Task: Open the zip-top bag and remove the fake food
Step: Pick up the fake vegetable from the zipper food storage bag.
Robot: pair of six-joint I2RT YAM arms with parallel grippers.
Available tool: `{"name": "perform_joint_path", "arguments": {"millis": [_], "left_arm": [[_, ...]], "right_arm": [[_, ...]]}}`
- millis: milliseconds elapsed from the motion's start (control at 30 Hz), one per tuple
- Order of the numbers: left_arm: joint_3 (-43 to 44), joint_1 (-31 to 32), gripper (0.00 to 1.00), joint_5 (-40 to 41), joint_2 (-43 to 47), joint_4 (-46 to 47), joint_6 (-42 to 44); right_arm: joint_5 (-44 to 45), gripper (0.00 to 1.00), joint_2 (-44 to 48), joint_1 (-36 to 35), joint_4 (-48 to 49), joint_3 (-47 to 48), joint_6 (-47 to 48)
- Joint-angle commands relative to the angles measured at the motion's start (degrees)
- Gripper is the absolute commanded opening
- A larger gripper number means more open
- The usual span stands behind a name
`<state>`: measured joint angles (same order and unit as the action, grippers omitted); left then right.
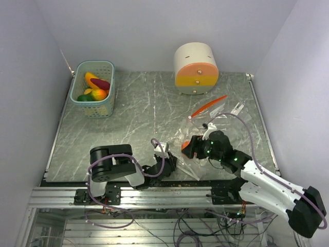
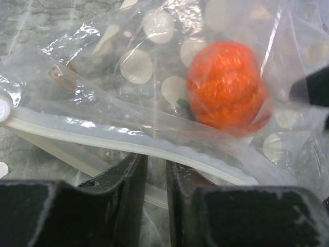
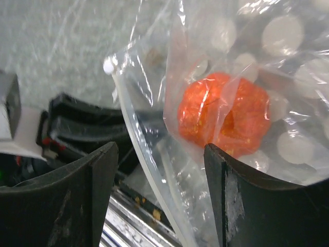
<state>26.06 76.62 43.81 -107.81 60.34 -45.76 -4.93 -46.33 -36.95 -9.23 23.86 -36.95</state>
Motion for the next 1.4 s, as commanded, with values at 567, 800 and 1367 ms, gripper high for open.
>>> {"name": "perform_joint_path", "arguments": {"millis": [567,800,1367], "left_arm": [[-2.6,-4.0,0.28,-3.7,-3.9,1.8,-2.7],[-2.5,-4.2,0.28,-4.3,-5.6,2.8,-2.6],[-2.1,-4.7,0.28,-6.4,-7.8,5.3,-2.2]], "right_arm": [[16.6,0.0,-11.1,-16.5,-2.3,1.8,-3.8],[17.8,0.19,-1.7,-16.5,-6.0,4.6,-4.0],[37.0,0.75,-14.1,-14.7,-14.0,13.0,-1.4]]}}
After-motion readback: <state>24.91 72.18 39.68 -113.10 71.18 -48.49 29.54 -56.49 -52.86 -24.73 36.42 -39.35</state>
